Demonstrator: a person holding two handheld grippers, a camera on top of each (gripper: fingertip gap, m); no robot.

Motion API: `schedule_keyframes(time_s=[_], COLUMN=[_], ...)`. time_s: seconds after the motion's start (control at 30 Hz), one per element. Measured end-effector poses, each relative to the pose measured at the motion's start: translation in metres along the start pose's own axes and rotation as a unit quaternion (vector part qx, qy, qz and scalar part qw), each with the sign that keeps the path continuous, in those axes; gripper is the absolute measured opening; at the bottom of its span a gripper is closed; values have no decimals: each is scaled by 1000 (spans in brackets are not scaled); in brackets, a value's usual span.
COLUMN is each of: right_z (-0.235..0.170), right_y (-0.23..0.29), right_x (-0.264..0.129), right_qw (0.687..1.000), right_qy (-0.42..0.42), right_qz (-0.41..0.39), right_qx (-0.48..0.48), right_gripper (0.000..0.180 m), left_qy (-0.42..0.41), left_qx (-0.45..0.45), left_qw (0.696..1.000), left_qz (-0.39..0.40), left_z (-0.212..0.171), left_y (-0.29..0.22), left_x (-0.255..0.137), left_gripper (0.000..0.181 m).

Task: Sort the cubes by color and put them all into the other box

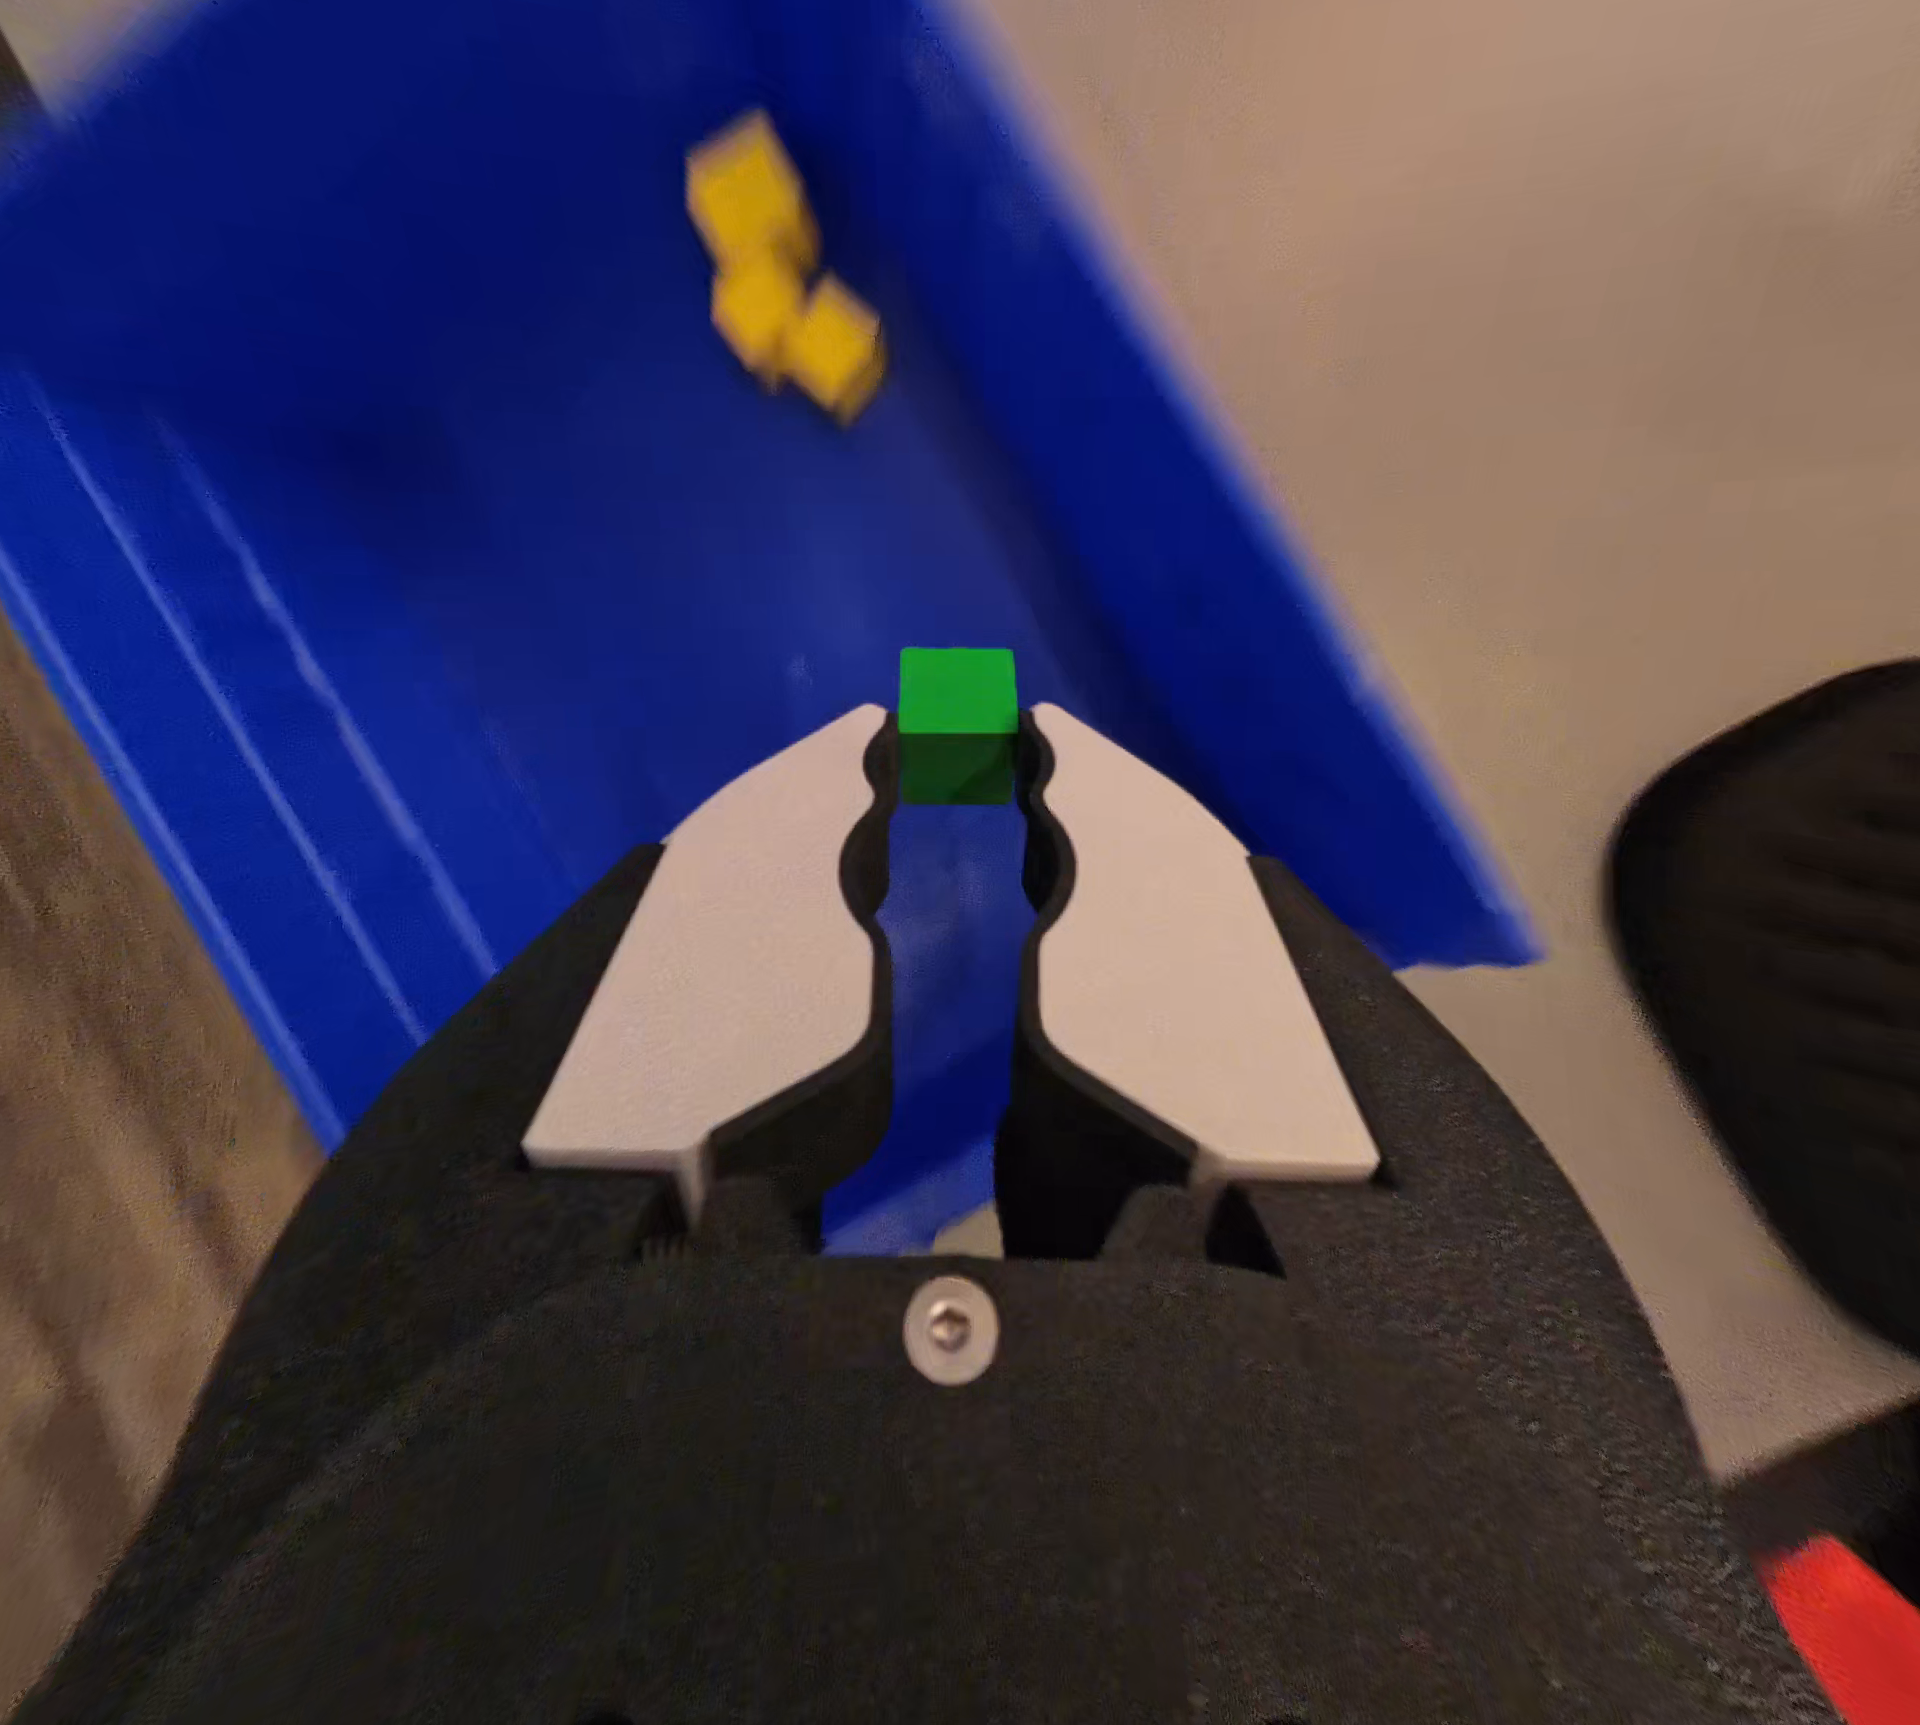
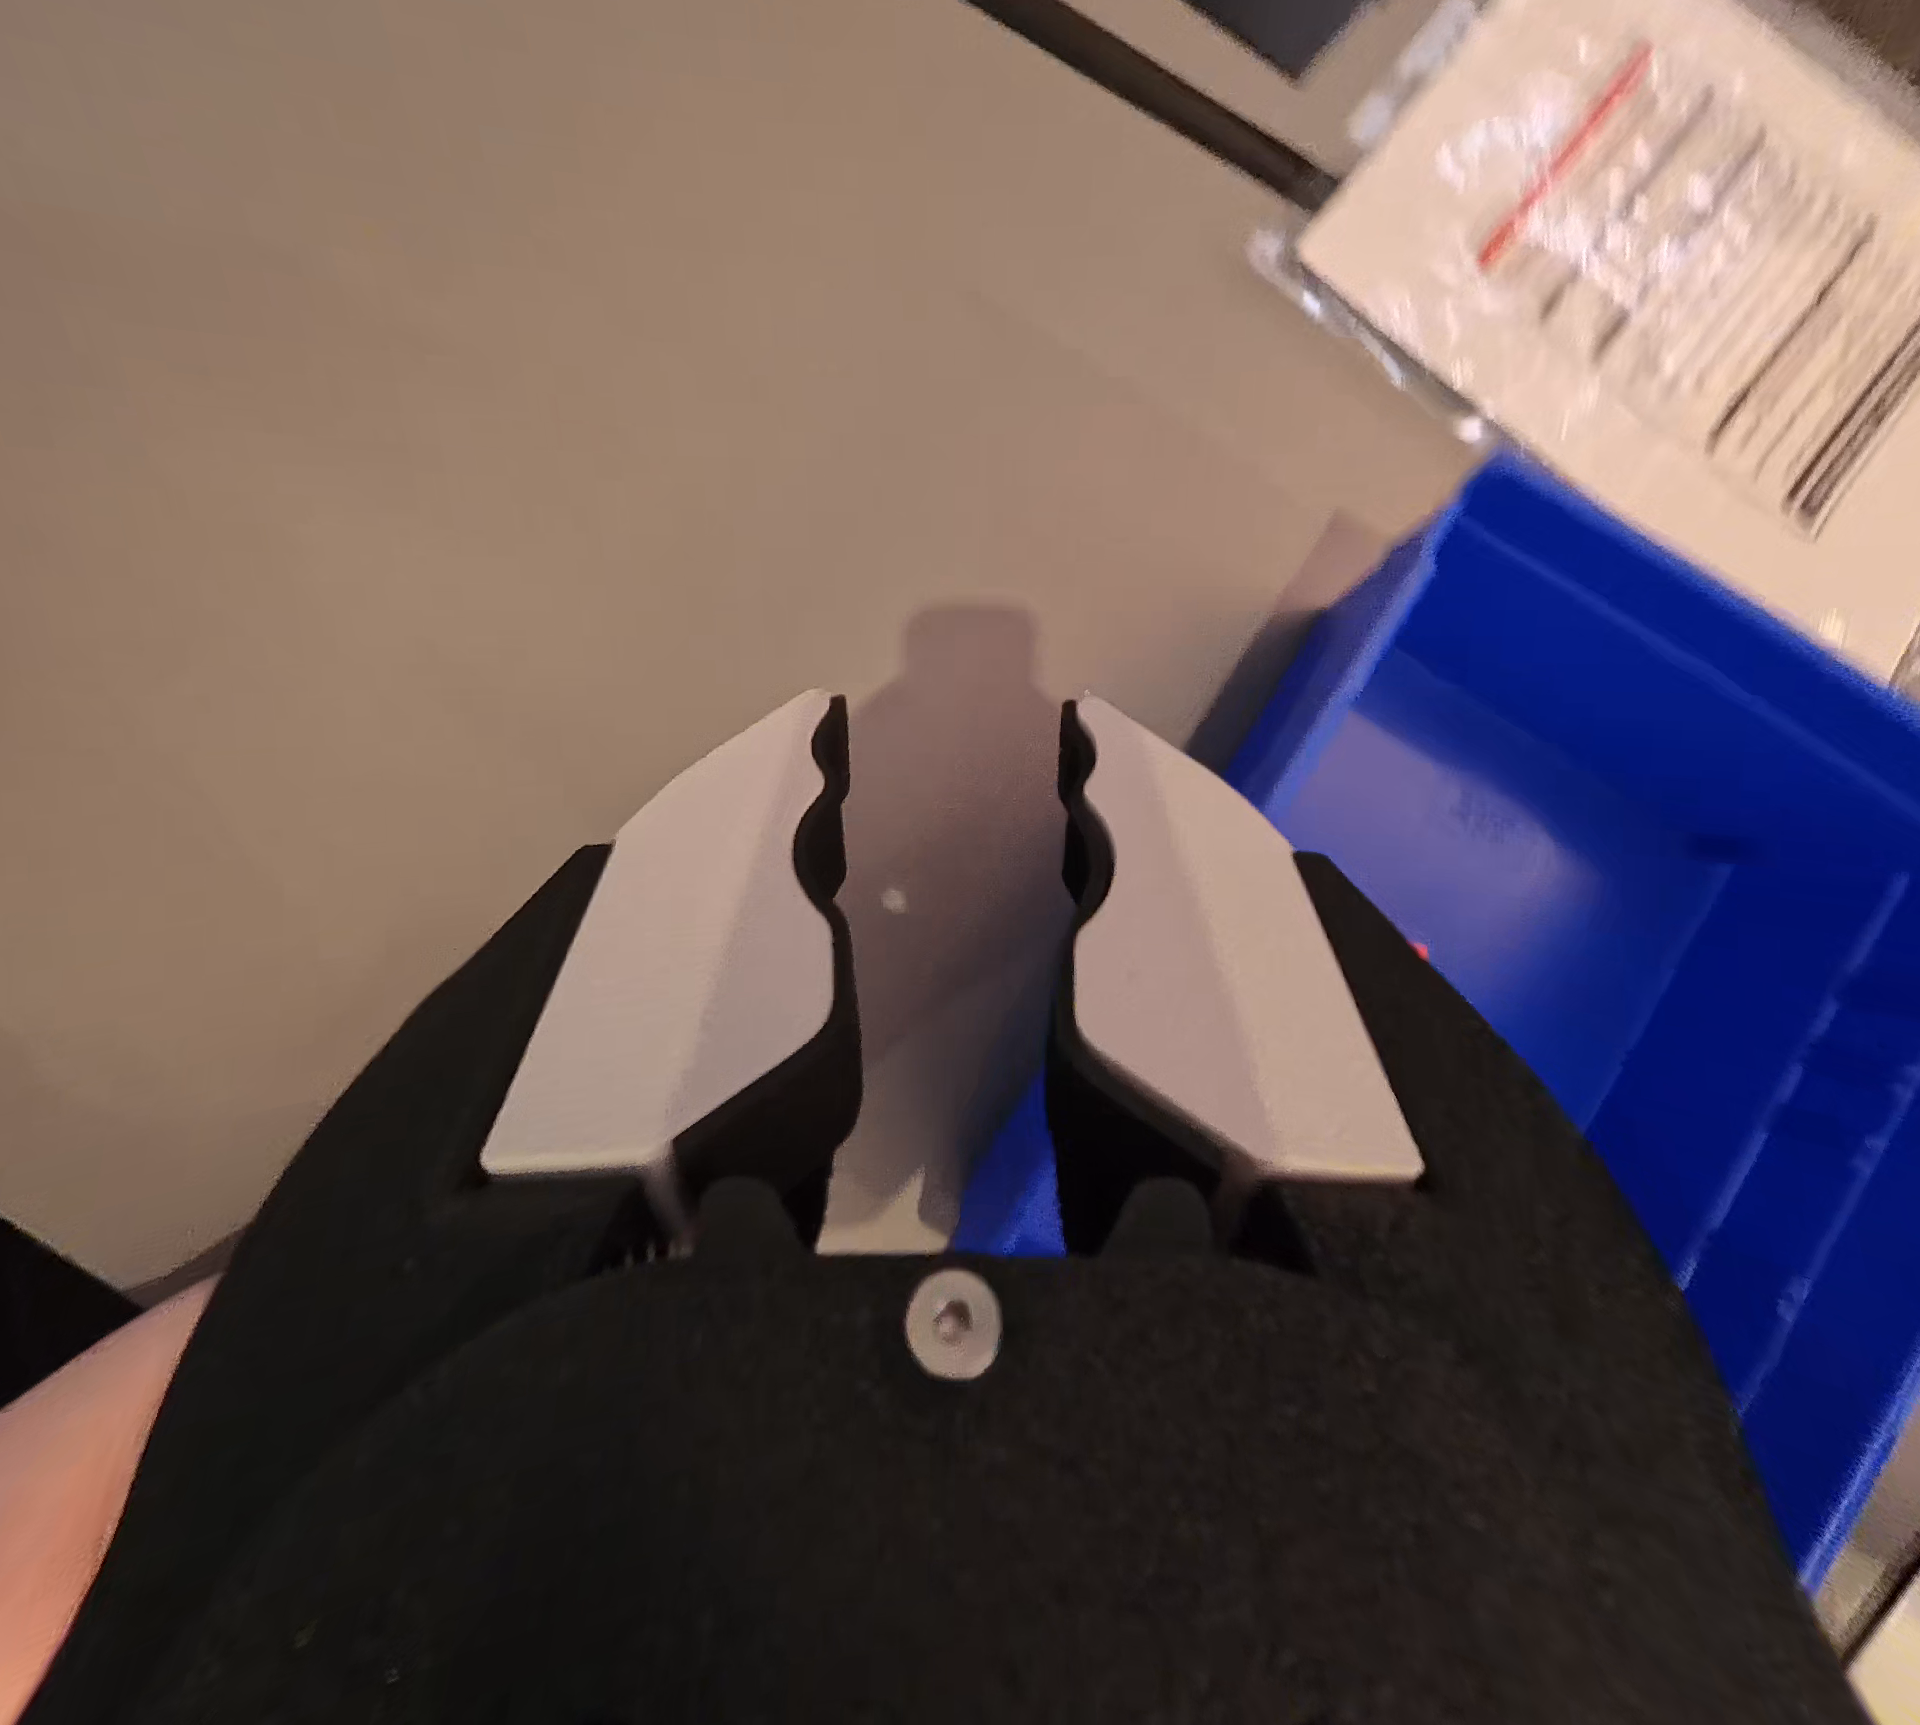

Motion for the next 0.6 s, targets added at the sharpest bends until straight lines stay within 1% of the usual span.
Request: schedule_keyframes(time_s=[0.03, 0.1, 0.17, 0.2, 0.27, 0.33, 0.37, 0.4, 0.47, 0.53, 0.6], right_z=[10, 36, 66, 83, 109, 125, 129, 132, 132, 133, 135], right_y=[8, 33, 69, 93, 147, 194, 213, 229, 254, 267, 274], right_x=[0, 2, 4, 4, 1, 3, 10, 18, 38, 53, 63], right_qw=[1000, 995, 981, 967, 922, 877, 864, 858, 857, 854, 839], right_qy=[-15, -56, -115, -158, -220, -229, -220, -205, -165, -148, -145], right_qz=[6, 40, 104, 149, 287, 407, 442, 463, 482, 497, 525], right_qx=[-22, -70, -119, -136, -141, -111, -96, -84, -73, -46, -9], right_gripper=[38, 38, 40, 41, 42, 47, 49, 52, 55, 48, 47], left_qy=[-71, -200, -291, -323, -366, -394, -409, -425, -449, -462, -464], left_qx=[19, 66, 119, 145, 189, 227, 244, 256, 271, 286, 295], left_qw=[997, 977, 948, 934, 908, 886, 874, 862, 844, 831, 825], left_qz=[-13, -40, -50, -52, -73, -93, -97, -99, -113, -117, -128], left_z=[13, 41, 67, 77, 95, 109, 116, 123, 134, 143, 149], left_y=[-12, -45, -85, -105, -148, -186, -202, -216, -240, -256, -268], left_x=[-10, -28, -37, -37, -32, -25, -22, -20, -18, -17, -15], left_gripper=[22, 21, 21, 21, 21, 21, 21, 21, 21, 21, 21])
Point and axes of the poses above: each gripper's, where its closed fingertips meet, x out along the fingers, z out of its top, y = z × x across the jaws, the point moved 7 cm from there along -x, back along the fingers, and after that the axes turned 2 degrees about -y, right-handed, at the moved point
